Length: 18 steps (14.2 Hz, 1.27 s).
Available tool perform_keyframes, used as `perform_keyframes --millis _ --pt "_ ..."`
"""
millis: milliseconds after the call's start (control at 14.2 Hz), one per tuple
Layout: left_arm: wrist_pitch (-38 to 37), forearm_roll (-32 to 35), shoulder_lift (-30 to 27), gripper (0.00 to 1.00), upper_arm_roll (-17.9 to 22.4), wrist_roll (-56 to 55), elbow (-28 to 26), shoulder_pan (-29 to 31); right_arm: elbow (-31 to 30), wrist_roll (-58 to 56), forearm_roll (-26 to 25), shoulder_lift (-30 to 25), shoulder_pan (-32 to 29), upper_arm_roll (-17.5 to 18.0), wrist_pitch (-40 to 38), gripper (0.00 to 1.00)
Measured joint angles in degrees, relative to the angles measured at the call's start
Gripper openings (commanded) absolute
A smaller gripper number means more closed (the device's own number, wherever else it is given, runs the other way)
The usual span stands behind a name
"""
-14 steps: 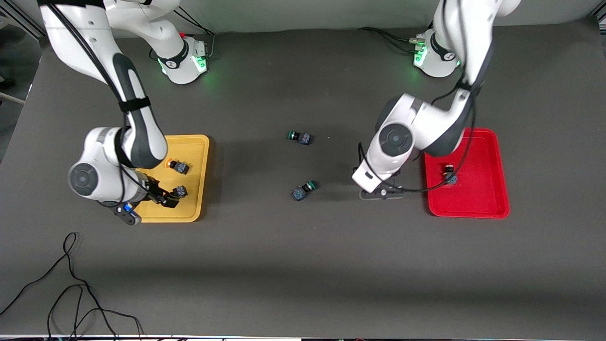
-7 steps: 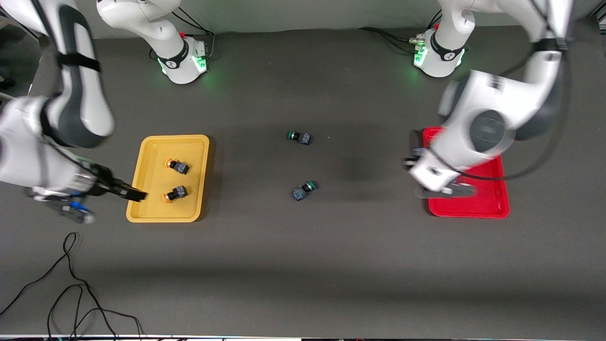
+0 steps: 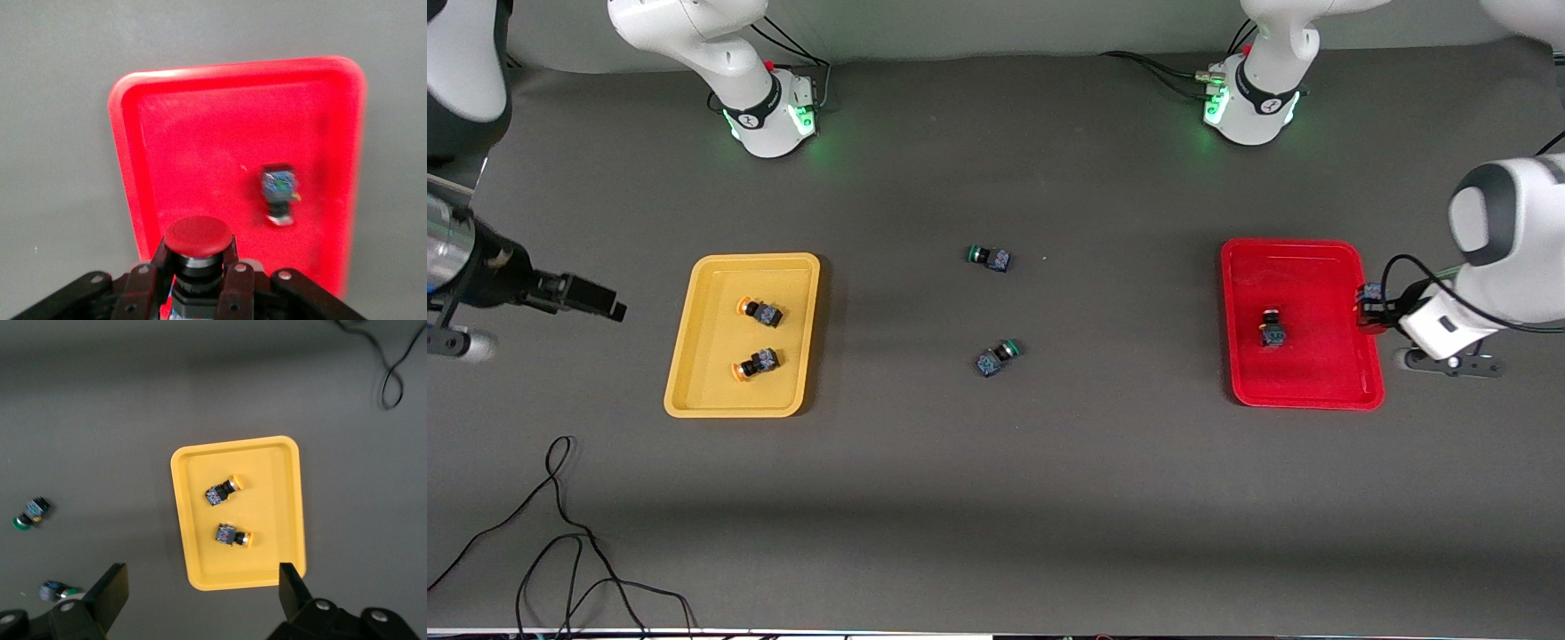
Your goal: Place red and yellow buttons in trays
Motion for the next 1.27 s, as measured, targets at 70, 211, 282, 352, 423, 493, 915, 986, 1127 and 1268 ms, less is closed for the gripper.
perform_keyframes --millis 70,211,282,352,423,493,915,986,1127,1268 --pt "7.0 0.8 1.1 0.25 0.0 0.0 -4.6 0.1 -0.1 -0.2 -0.9 -1.1 -1.4 2.9 -0.2 1.00" --pt "17.5 1.8 4.1 0.99 -0.1 0.0 -10.8 0.3 -1.1 -0.3 -1.5 -2.9 -2.2 5.1 -0.1 1.00" --pt "19.4 2.3 5.4 1.00 -0.1 0.2 -11.7 0.4 -1.9 -0.4 -1.5 -3.6 -2.2 5.2 0.3 1.00" --pt "19.8 2.7 6.1 1.00 -0.2 0.5 -11.6 0.5 -2.6 -0.7 -1.5 -4.1 -2.4 5.2 0.8 1.00" --pt "19.1 2.9 6.0 1.00 -0.2 0.6 -10.8 0.6 -3.1 -1.0 -1.5 -4.3 -2.5 5.2 1.1 1.00" --pt "16.1 3.1 5.5 1.00 -0.3 0.8 -9.1 0.6 -3.3 -1.0 -1.5 -4.3 -2.6 5.2 1.4 1.00" --pt "-16.9 3.1 -3.6 1.00 -0.8 1.6 11.3 0.7 -6.7 -1.2 -1.5 -4.7 -2.7 5.4 3.8 1.00" --pt "-20.9 3.1 -5.4 1.00 -1.1 1.7 13.9 0.7 -7.5 -1.2 -1.5 -5.3 -2.7 5.5 4.1 1.00" --pt "-28.6 2.8 -8.0 1.00 -1.9 1.7 18.5 0.7 -9.6 -1.2 -1.6 -7.1 -2.7 5.5 4.7 1.00" --pt "-34.2 1.5 -8.9 1.00 -3.2 1.7 23.0 0.7 -11.0 -1.2 -1.6 -8.9 -2.9 5.5 5.3 1.00"
